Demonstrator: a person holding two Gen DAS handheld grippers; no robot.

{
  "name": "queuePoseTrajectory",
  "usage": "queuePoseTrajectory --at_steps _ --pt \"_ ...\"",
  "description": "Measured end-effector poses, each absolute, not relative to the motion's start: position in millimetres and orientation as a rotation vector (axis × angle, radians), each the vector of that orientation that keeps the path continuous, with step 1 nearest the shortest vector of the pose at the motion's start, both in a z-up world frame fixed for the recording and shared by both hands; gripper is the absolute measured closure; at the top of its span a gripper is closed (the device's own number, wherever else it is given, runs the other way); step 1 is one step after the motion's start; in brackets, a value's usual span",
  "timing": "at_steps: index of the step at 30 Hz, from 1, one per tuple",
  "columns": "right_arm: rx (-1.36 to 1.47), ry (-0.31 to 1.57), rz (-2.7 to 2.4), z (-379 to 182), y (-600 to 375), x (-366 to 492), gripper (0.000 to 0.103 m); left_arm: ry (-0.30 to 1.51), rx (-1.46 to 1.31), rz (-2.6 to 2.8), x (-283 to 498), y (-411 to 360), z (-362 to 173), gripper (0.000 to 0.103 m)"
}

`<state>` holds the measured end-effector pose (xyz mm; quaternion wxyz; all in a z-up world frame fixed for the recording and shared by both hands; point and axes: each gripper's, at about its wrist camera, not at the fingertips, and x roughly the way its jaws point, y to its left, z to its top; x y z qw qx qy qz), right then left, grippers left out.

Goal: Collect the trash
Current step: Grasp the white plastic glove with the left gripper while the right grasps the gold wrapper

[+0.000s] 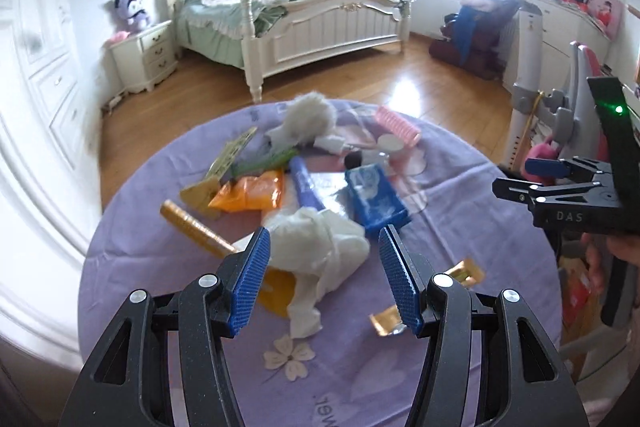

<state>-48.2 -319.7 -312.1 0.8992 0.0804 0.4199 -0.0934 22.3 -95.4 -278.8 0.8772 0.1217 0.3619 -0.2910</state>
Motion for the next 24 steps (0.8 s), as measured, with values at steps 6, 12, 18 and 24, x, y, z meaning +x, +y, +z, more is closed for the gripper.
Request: queuePoseTrajectory --at_steps 6,12,18,24 --pt "0.134 0.878 -0.138 -306 -295 -54 0.025 0.814 0.286 -0.624 47 -113 -314 0.048" --pt "0.083 0.925 0.028 -315 -272 -48 0.025 0.862 0.276 -0.692 49 -113 -325 0.096" --pt "-0.146 0.982 0.237 -331 -221 -34 0.026 0.802 0.264 -0.673 38 -95 -297 0.096" --pt "-0.265 1.079 0.356 -355 -197 -25 0.069 0.769 0.24 -0.652 27 -83 -275 0.096"
